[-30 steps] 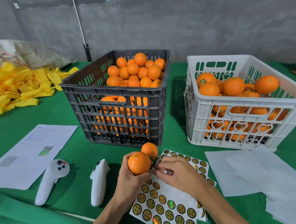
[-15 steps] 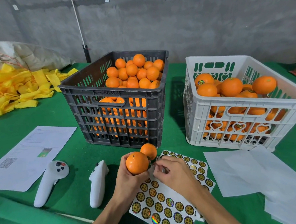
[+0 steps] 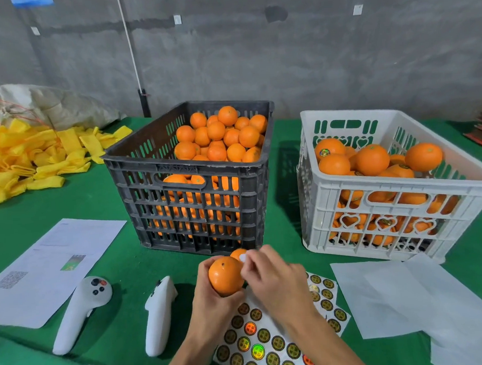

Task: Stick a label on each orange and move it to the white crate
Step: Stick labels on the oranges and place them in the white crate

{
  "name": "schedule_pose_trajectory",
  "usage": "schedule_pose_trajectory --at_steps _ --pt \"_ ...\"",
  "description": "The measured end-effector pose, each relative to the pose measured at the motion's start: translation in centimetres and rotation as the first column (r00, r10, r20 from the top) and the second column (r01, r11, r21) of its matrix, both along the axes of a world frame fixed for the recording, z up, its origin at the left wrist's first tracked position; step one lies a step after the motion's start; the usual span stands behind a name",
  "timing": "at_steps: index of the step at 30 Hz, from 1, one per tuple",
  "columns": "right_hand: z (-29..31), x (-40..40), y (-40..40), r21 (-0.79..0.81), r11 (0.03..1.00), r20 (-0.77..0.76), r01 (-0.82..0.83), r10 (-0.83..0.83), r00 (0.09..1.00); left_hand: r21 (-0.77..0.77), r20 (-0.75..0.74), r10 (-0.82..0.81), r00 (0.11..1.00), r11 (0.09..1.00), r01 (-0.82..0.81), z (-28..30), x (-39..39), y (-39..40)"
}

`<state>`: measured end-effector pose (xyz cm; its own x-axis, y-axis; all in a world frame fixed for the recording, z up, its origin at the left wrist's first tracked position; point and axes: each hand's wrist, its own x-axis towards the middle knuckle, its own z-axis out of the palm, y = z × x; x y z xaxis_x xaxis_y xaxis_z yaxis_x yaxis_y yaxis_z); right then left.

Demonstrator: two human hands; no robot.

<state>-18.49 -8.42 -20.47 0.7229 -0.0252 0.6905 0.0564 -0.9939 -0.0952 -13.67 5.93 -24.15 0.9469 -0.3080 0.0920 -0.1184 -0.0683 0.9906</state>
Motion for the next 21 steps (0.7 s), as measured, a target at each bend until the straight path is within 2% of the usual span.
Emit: schedule_pose_trajectory --at_steps 3,5,9,12,14,15,16,19,21 --pt "-0.3 -0.4 0.2 -0.038 0.998 0.053 -0.058 0.060 0.997 -0.038 0.044 -0.014 0.999 0.999 0.016 1.2 0.3 -0.3" --pt "-0.2 -0.8 0.0 0.017 0.997 0.057 -0.073 0.072 0.996 -0.009 0.089 -0.031 0.996 0.999 0.032 2.2 0.3 -0.6" --pt "1.0 -1.7 -0.8 0.282 0.960 -0.114 0.001 0.033 0.993 0.095 0.201 -0.064 0.978 0.994 0.045 4.0 0.3 -2.6" --pt "2.0 -2.0 -2.4 0.491 0.870 -0.142 0.047 0.026 0.990 0.190 0.327 -0.189 0.926 0.973 0.131 6.0 0.2 -5.0" --pt "3.2 -2.6 -3.8 0.592 0.803 -0.128 0.065 0.014 0.992 0.081 0.285 -0.244 0.927 0.970 0.230 6.9 0.3 -7.1" --pt "4.0 -2.9 -4.6 0.608 0.792 -0.102 0.059 0.005 0.995 0.060 0.289 -0.309 0.906 0.951 0.305 7.2 0.1 -8.1" --pt "4.9 -3.3 -5.5 0.604 0.795 -0.078 0.048 -0.001 0.997 0.086 0.299 -0.321 0.899 0.947 0.310 7.4 0.2 -9.1" --pt "7.4 -3.8 -8.3 0.486 0.873 0.005 0.039 -0.047 0.999 0.211 0.320 -0.331 0.888 0.938 0.274 8.7 0.8 -11.2" --pt "8.4 -3.7 -10.9 0.398 0.913 0.160 0.088 -0.164 0.973 0.257 0.415 -0.317 0.853 0.940 0.224 9.4 1.1 -11.8"
